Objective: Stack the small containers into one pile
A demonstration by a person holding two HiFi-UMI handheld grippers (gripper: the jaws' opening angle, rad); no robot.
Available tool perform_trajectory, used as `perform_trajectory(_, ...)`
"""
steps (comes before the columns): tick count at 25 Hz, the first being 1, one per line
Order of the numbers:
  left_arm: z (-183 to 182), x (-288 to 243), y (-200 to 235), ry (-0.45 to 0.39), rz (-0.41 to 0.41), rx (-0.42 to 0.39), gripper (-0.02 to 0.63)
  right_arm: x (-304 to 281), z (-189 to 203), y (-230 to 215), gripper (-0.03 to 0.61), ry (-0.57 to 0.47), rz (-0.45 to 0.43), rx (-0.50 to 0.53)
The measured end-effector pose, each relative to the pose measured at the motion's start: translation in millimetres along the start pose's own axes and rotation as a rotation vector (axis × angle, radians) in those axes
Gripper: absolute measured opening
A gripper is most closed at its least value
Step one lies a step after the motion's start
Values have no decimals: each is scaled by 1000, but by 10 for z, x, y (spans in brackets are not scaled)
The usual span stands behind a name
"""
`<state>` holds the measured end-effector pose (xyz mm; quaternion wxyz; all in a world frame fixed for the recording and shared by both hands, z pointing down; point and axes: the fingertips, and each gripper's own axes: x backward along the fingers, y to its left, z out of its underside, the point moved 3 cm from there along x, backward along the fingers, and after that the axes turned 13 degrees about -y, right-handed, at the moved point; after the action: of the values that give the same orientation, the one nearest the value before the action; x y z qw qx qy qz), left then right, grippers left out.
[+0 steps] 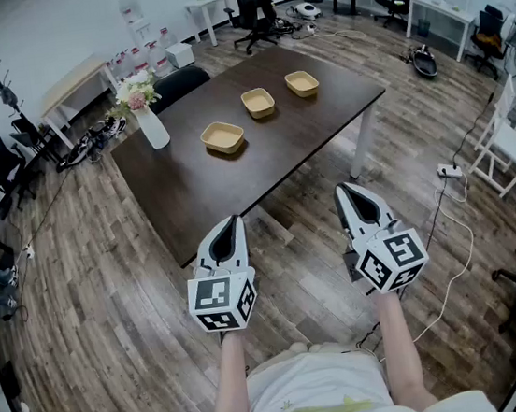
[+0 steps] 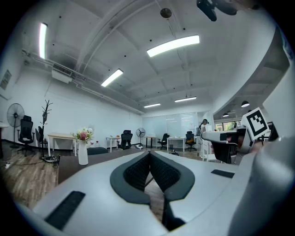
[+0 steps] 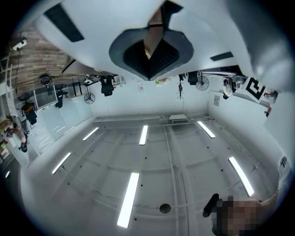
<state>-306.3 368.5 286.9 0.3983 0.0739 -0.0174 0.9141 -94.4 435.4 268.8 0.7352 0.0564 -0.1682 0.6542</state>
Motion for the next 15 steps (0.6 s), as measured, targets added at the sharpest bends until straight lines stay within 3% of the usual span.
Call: perform_trajectory(15,130,-307,-110,13,-14,13,25,-11,94,-401,21,11,17,-41)
